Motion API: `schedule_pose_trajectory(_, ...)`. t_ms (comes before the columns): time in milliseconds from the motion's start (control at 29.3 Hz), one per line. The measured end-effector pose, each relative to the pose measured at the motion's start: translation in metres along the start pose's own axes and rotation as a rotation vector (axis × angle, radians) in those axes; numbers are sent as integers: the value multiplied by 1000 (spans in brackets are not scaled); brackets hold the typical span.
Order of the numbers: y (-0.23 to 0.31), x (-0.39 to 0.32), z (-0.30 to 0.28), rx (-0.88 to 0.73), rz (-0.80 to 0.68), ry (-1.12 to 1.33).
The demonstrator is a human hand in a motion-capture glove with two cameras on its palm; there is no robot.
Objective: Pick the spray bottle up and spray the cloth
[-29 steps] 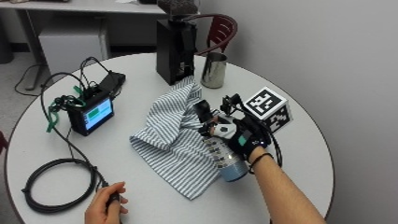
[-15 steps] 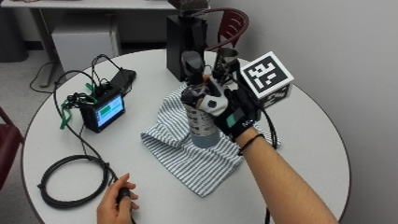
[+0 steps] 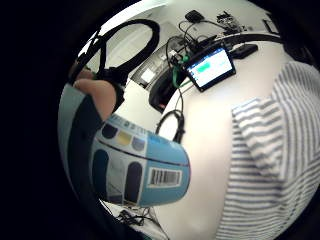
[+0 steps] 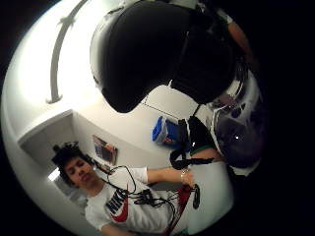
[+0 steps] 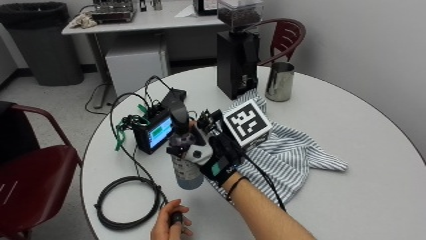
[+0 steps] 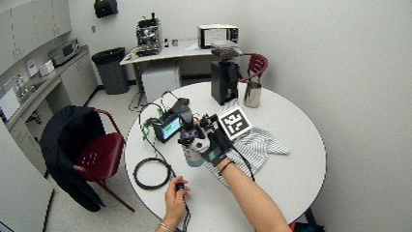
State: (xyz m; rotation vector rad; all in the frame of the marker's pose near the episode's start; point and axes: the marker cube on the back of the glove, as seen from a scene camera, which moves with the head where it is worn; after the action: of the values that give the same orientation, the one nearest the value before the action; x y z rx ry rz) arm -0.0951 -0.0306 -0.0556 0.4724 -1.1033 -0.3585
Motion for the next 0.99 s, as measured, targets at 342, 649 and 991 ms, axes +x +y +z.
schedule_pose_trajectory(342,32,54,21,-2,106,-59)
schedule_pose_trajectory(649,41,66,23,-5,103,-80)
schedule_pose_trajectory(991,56,66,7,-34,138,-15)
